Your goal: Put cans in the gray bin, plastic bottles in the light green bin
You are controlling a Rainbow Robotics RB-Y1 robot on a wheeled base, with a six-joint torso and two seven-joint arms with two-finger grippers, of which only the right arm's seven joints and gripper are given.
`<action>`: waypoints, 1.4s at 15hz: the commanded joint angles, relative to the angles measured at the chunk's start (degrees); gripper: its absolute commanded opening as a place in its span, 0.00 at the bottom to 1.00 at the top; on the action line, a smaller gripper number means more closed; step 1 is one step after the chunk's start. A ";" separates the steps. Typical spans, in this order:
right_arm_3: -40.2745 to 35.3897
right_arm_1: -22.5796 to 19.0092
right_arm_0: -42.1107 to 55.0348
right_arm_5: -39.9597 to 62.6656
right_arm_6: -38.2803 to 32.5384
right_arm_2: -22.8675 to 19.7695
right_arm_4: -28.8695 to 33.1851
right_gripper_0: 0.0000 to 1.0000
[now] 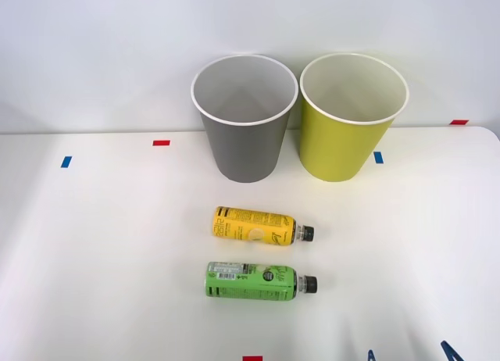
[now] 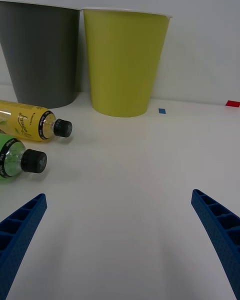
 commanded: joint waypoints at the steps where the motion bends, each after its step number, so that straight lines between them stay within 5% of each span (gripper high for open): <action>1: 0.00 0.00 0.00 0.00 0.00 0.00 0.00 1.00; 21: 0.00 0.00 0.00 0.00 0.00 0.00 0.00 1.00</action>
